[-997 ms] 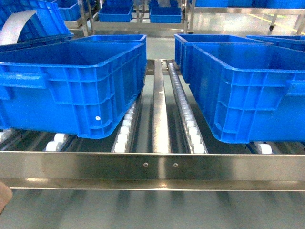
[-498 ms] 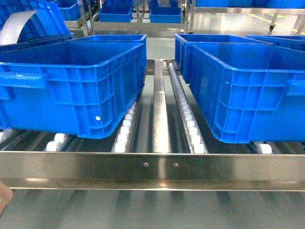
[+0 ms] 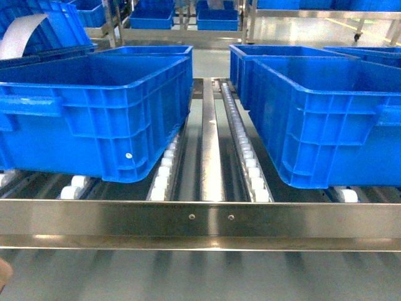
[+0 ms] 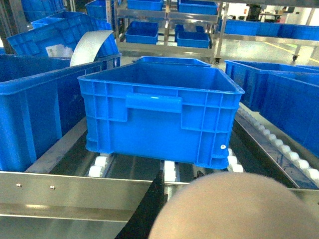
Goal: Place part in tray to right shelf
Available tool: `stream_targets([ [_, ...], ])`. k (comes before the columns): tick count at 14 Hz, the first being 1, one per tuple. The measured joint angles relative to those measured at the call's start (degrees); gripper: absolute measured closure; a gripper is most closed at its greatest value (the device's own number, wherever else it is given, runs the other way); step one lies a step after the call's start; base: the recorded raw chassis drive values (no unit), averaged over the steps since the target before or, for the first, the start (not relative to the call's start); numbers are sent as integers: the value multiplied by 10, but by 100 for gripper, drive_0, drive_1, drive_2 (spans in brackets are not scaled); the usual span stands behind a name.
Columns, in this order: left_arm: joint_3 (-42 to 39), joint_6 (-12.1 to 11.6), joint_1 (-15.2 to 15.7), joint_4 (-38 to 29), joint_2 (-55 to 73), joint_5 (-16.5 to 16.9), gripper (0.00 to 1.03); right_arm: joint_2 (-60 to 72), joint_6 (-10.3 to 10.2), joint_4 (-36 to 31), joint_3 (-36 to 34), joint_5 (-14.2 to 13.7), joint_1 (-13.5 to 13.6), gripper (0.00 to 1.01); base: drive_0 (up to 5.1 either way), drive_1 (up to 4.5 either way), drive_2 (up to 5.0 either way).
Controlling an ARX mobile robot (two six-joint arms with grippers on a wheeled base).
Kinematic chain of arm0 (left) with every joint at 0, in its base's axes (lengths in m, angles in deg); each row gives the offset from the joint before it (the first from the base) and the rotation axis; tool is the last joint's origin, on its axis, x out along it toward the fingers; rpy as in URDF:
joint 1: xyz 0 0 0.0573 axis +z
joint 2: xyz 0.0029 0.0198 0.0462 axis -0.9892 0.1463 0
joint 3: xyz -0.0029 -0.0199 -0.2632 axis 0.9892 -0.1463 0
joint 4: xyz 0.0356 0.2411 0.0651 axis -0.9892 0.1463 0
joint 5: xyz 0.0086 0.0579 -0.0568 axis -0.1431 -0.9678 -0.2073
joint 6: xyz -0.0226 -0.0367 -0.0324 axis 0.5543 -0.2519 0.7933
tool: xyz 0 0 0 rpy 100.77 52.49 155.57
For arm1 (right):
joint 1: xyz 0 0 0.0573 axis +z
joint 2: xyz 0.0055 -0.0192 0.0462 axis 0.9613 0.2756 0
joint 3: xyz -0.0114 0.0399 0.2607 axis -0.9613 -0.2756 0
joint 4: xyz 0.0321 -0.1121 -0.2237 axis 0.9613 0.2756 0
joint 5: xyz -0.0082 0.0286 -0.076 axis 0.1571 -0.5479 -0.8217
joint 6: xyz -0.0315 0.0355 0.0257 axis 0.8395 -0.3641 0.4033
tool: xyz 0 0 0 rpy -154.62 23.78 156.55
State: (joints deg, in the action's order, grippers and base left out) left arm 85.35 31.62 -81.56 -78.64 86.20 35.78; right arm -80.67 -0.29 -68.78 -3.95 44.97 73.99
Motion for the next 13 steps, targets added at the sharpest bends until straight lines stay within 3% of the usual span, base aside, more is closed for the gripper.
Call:
stream_targets([
  [4, 0, 0, 0, -1, 0, 0, 91, 0, 0, 0, 0, 0, 0, 99, 0, 0, 0],
  [5, 0, 0, 0, -1, 0, 0, 91, 0, 0, 0, 0, 0, 0, 93, 0, 0, 0],
  [11, 0, 0, 0, -1, 0, 0, 91, 0, 0, 0, 0, 0, 0, 9, 0, 0, 0],
  [12, 0, 0, 0, -1, 0, 0, 91, 0, 0, 0, 0, 0, 0, 2, 0, 0, 0],
  [13, 0, 0, 0, -1, 0, 0, 91, 0, 0, 0, 0, 0, 0, 4, 0, 0, 0],
])
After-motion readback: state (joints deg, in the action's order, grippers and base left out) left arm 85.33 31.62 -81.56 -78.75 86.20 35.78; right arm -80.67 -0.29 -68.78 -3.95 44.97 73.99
